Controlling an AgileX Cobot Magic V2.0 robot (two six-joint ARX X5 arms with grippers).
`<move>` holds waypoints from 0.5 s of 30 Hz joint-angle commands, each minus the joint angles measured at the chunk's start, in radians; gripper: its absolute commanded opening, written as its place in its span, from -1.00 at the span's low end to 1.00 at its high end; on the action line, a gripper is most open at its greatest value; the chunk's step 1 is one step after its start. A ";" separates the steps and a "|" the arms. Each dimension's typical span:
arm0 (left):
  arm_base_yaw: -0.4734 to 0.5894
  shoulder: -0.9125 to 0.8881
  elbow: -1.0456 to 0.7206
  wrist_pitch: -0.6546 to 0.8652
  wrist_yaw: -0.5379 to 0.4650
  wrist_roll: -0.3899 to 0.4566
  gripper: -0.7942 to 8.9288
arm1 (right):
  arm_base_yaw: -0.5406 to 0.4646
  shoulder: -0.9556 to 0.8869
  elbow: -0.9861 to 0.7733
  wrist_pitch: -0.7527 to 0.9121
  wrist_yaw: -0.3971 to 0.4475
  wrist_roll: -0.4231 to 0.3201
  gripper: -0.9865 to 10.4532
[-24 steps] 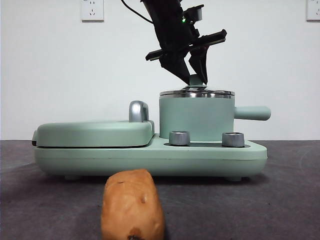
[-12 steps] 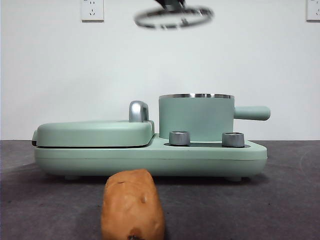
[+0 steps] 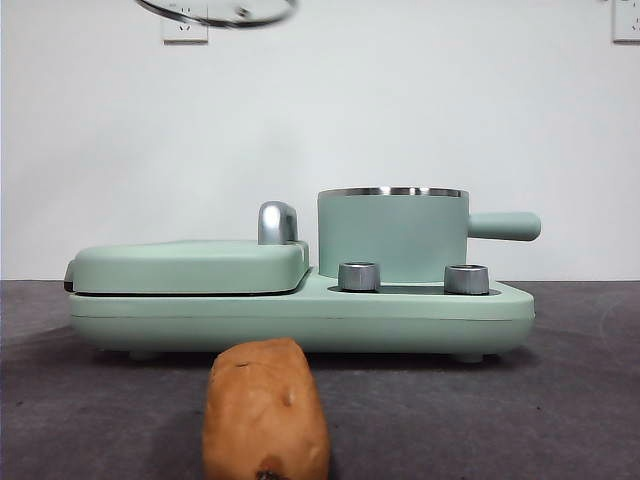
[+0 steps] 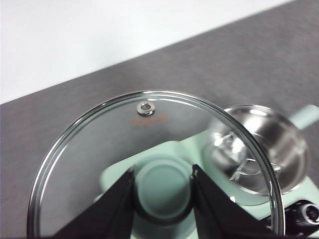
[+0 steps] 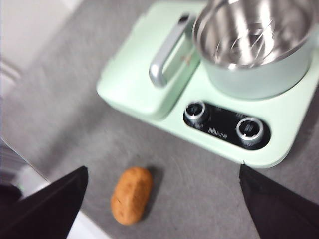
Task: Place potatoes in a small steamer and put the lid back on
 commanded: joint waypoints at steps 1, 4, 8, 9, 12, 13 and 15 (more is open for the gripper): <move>0.037 -0.024 0.028 -0.004 0.027 0.006 -0.82 | 0.148 0.102 0.029 0.004 0.117 0.071 0.02; 0.080 -0.055 0.028 -0.036 0.040 0.006 -0.82 | 0.271 0.223 0.048 0.009 0.204 0.105 0.02; 0.120 -0.085 0.028 -0.069 0.040 0.006 -0.82 | 0.377 0.388 0.062 0.015 0.240 0.150 0.02; 0.127 -0.090 0.028 -0.074 0.040 0.006 -0.82 | 0.397 0.428 0.062 0.019 0.244 0.162 0.02; 0.140 -0.101 0.028 -0.079 0.040 0.007 -0.82 | 0.445 0.533 0.062 0.035 0.244 0.180 0.02; 0.143 -0.101 0.028 -0.078 0.040 0.007 -0.82 | 0.455 0.557 0.062 0.041 0.244 0.182 0.02; 0.149 -0.103 0.028 -0.079 0.040 0.007 -0.82 | 0.480 0.616 0.062 0.061 0.243 0.192 0.02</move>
